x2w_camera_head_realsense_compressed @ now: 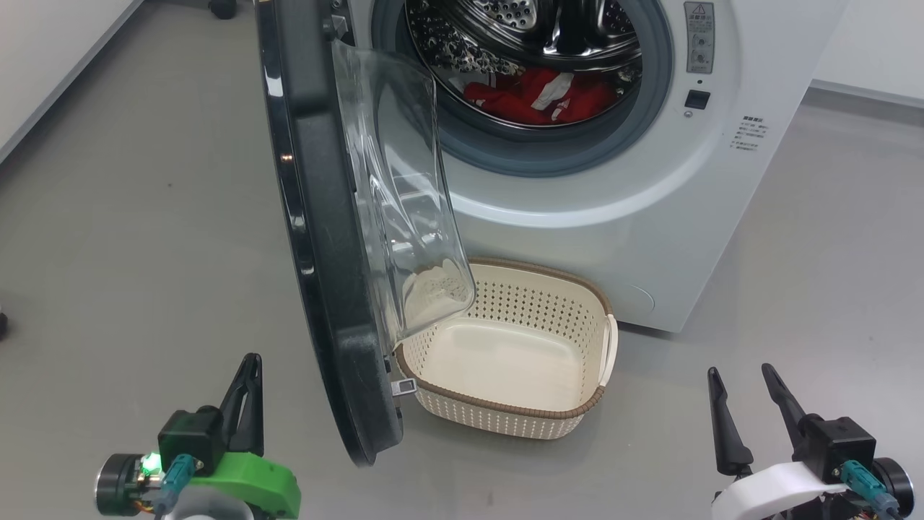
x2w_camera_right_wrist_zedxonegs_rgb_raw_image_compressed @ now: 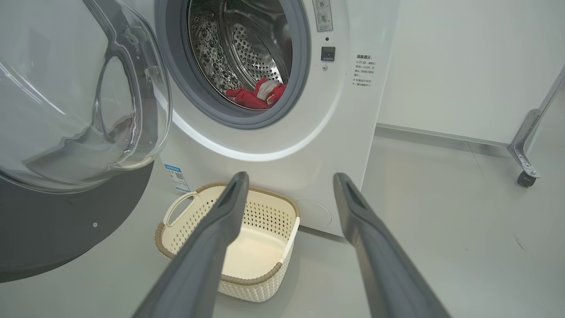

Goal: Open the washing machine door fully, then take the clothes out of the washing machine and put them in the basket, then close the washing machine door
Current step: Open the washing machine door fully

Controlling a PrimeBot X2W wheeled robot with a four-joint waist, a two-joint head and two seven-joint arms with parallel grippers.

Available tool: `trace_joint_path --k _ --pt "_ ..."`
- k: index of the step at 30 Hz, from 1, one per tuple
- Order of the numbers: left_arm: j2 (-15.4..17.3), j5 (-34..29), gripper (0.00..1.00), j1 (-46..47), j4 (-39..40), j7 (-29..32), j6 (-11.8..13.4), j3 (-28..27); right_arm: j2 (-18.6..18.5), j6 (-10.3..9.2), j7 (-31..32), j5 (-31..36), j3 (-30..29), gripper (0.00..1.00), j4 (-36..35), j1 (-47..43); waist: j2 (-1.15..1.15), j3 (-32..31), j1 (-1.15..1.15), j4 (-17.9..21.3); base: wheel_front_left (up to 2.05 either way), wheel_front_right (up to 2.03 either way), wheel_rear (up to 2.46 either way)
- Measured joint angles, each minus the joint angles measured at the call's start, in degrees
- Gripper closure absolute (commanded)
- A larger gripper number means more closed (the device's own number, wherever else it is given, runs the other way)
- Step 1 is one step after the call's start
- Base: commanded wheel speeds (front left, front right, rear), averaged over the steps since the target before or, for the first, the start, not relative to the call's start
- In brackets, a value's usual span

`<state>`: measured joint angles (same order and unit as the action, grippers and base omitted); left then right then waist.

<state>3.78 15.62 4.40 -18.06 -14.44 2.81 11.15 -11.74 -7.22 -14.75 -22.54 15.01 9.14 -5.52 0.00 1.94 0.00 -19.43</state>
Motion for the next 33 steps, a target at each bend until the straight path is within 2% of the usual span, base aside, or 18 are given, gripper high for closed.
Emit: trace_joint_path --k 9,16,28,33 --pt "0.0 0.0 1.00 0.0 0.5 0.0 0.0 -0.2 0.5 0.00 0.0 0.6 -0.3 0.00 0.0 -1.0 0.00 -0.1 0.00 -0.3 0.00 0.00 0.00" --pt "1.1 -0.8 1.00 0.5 5.1 0.0 0.5 -2.0 1.0 0.00 0.0 1.5 0.1 0.00 0.0 -1.0 0.00 -0.4 0.00 -0.4 0.00 0.00 0.00" --pt "3.4 -5.3 1.00 7.3 23.6 -0.3 1.1 -3.4 1.5 0.00 0.0 2.2 -1.1 0.00 0.0 -1.2 0.00 -1.0 0.00 -0.3 0.00 0.00 0.00" --pt "4.1 -7.3 1.00 10.3 32.1 -0.4 0.2 -0.9 1.8 0.00 0.0 2.6 -1.1 0.00 0.0 -1.2 0.00 -1.1 0.00 -0.3 0.00 0.00 0.00"
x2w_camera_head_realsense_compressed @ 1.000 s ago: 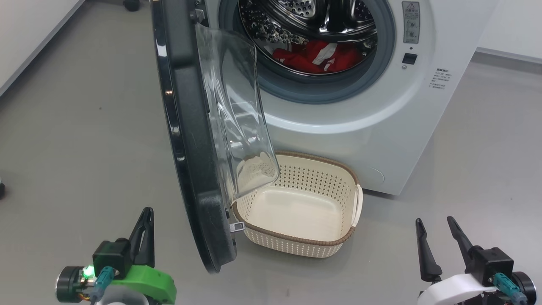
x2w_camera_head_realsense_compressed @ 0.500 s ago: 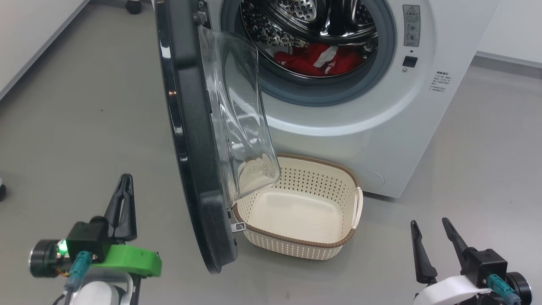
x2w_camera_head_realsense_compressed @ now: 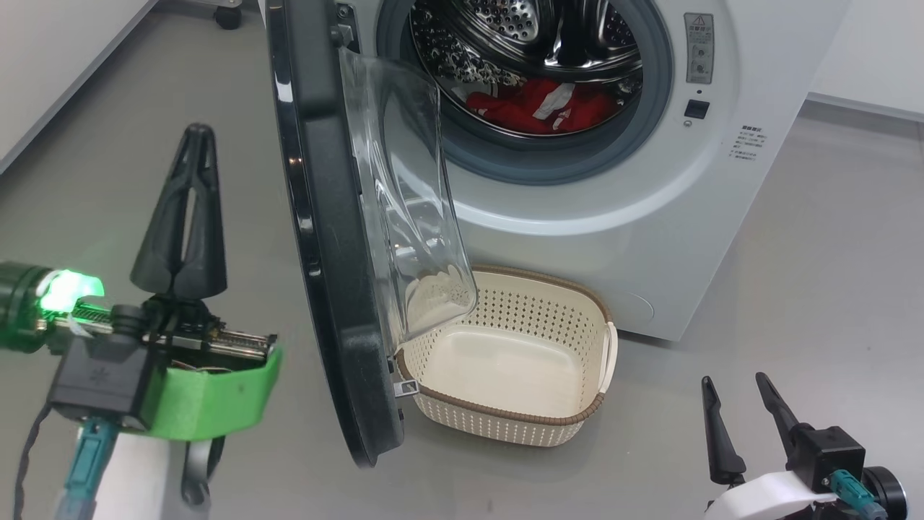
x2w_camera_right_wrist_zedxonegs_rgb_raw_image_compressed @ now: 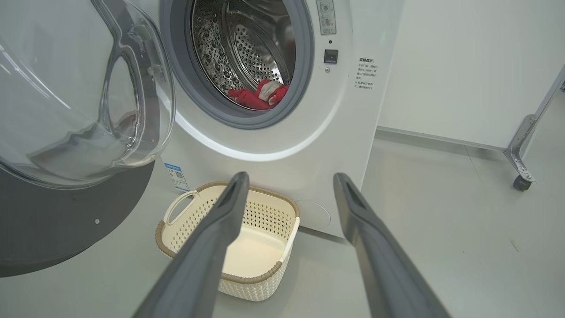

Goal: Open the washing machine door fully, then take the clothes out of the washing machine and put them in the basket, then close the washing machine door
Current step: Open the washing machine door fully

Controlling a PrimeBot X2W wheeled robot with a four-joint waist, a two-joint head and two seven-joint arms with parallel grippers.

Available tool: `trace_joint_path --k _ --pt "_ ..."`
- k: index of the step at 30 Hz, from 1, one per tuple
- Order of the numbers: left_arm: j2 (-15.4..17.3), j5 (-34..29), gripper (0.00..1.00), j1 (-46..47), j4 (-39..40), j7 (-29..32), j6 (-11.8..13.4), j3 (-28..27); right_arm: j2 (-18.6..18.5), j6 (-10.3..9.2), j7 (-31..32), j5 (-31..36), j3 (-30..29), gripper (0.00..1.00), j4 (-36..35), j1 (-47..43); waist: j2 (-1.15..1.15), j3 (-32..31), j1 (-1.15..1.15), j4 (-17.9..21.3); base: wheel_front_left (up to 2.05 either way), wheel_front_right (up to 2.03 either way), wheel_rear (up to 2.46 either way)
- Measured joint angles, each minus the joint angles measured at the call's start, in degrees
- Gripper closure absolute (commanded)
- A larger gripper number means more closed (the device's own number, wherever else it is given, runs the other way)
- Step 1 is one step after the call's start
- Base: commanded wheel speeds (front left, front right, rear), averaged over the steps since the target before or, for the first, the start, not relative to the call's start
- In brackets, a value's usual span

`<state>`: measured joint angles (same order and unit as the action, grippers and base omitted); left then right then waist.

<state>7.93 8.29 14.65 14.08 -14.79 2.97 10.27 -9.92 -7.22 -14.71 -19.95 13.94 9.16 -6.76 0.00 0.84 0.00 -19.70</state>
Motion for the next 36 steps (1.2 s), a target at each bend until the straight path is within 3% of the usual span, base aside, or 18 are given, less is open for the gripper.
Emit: trace_joint_path --k 7,13,27,36 --pt "-0.4 -0.3 1.00 0.9 7.7 0.2 -3.9 7.3 0.1 0.00 0.0 0.4 0.0 0.00 0.0 -0.4 0.00 0.2 0.00 0.1 0.00 0.00 0.00" --pt "-2.8 4.1 1.00 0.3 9.6 4.7 -7.4 14.0 0.2 0.00 0.0 0.5 -0.3 0.00 -0.1 -0.5 0.00 0.5 0.00 0.2 0.00 0.00 0.00" --pt "-3.3 11.5 1.00 -11.2 4.2 16.0 -7.7 21.4 0.4 0.00 0.0 0.9 -0.6 0.00 -0.1 -0.5 0.00 0.9 0.00 -0.1 0.00 0.00 0.00" --pt "-2.2 10.2 1.00 -14.2 -0.2 18.9 -4.3 19.4 0.9 0.02 0.0 0.9 -0.4 0.00 0.0 -0.9 0.00 0.4 0.00 -0.2 0.00 0.00 0.00"
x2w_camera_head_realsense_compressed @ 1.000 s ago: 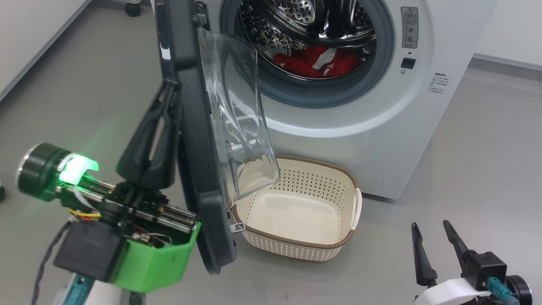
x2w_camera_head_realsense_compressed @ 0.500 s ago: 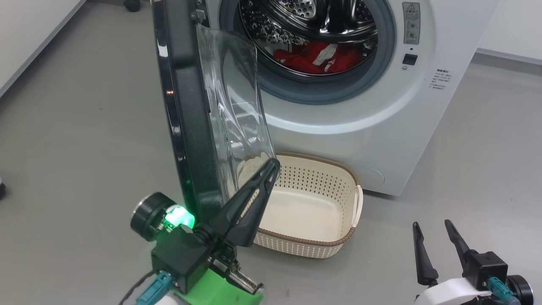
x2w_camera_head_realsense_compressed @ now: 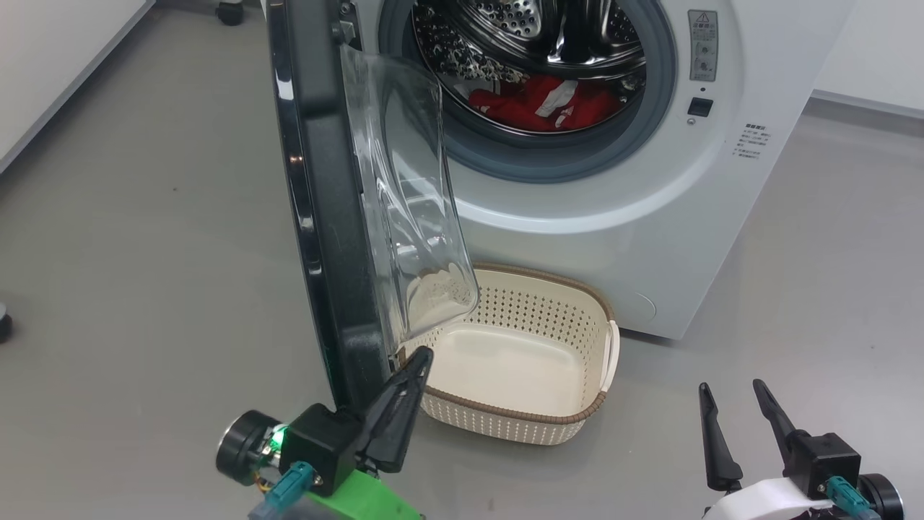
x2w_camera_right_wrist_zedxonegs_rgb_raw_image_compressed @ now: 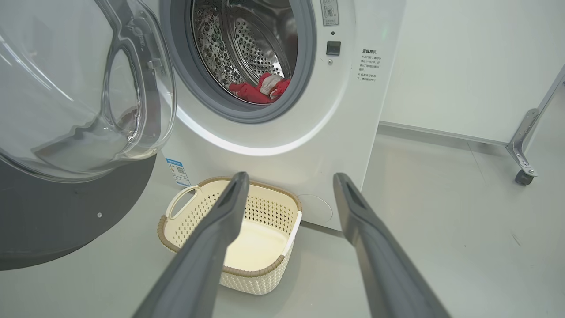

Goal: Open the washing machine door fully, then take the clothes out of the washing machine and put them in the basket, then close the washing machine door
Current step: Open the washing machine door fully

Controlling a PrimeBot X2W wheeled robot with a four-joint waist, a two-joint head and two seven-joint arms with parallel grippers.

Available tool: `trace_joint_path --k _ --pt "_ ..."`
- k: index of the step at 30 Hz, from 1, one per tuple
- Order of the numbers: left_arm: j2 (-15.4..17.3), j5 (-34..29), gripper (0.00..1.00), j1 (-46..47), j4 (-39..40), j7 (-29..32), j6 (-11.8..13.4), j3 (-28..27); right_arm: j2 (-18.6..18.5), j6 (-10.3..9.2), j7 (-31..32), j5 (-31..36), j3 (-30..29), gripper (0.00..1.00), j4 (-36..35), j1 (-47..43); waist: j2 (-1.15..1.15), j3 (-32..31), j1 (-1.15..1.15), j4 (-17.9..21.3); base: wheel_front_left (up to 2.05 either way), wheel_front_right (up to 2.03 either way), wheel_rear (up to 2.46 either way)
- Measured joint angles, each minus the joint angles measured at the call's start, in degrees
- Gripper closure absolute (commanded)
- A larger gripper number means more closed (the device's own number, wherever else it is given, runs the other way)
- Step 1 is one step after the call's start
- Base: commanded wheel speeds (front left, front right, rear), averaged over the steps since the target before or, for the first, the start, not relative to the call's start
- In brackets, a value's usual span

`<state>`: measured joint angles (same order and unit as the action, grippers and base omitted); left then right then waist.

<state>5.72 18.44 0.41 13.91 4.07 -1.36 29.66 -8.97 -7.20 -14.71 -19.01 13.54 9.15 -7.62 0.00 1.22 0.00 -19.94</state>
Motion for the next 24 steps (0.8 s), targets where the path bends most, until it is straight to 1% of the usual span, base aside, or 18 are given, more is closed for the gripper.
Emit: trace_joint_path --k 8,24 --pt "0.6 -0.6 1.00 -0.6 -0.8 0.5 2.1 -2.1 0.2 0.00 0.0 0.0 0.0 0.00 0.0 -0.1 0.00 -0.2 0.00 0.2 0.00 0.00 0.00" --pt "0.6 -1.4 1.00 -0.7 -1.0 1.4 4.1 -3.5 0.4 0.03 0.0 0.0 -0.5 0.00 -0.1 -0.2 0.00 0.7 0.00 -0.6 0.00 0.00 0.00"
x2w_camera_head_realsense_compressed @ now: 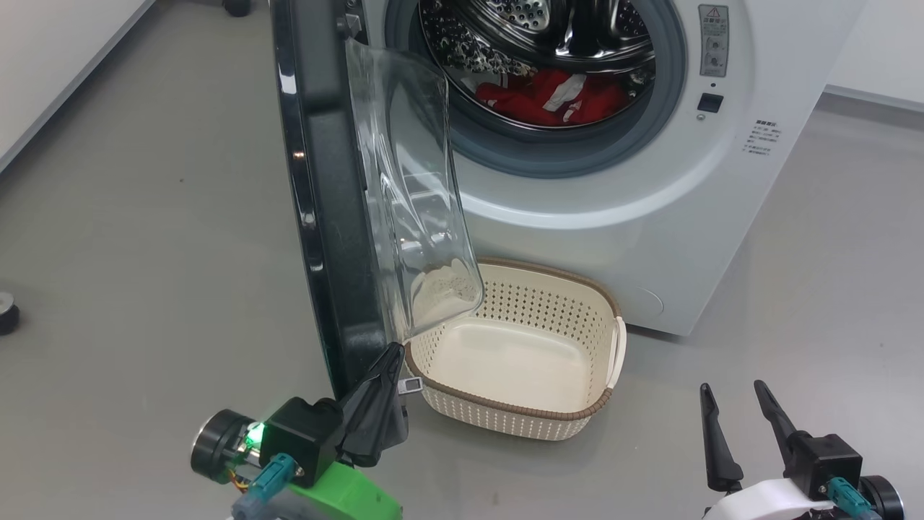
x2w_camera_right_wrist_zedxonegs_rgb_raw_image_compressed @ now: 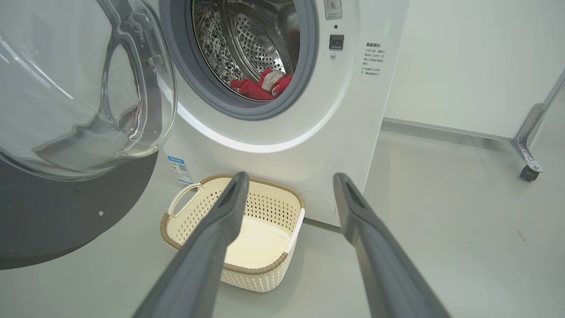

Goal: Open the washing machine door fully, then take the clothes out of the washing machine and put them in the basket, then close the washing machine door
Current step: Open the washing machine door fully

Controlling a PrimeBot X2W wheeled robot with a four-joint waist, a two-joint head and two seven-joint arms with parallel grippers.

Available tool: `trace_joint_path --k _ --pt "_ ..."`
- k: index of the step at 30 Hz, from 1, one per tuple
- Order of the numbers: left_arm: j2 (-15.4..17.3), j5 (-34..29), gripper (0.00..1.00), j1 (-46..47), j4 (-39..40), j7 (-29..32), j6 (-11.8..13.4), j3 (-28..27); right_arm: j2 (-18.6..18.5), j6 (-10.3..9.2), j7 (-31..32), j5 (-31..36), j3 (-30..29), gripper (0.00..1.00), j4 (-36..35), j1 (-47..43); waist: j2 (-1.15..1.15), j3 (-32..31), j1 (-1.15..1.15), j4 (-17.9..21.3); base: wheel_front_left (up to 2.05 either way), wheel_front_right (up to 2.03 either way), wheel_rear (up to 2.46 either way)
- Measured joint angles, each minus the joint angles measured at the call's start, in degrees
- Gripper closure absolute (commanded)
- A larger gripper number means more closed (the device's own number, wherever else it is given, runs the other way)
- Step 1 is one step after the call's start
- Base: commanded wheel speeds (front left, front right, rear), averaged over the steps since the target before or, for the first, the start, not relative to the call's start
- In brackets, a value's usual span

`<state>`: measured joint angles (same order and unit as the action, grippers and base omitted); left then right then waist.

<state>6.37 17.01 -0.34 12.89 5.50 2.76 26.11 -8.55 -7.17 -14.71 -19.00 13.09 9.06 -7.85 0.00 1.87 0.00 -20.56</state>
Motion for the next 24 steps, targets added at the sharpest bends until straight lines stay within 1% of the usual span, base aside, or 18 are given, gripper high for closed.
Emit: trace_joint_path --k 11,24 --pt "0.0 -1.0 1.00 0.0 0.2 0.0 0.5 -0.7 -0.1 0.00 0.0 0.5 -1.1 0.00 -0.7 0.0 0.00 1.3 0.00 -1.6 0.00 0.00 0.00" --pt "0.0 -1.0 1.00 -0.3 -0.5 -1.0 2.0 -4.2 -1.0 0.00 0.0 1.0 -1.6 0.00 -1.1 0.0 0.00 2.5 0.00 -4.9 0.00 0.00 0.00"
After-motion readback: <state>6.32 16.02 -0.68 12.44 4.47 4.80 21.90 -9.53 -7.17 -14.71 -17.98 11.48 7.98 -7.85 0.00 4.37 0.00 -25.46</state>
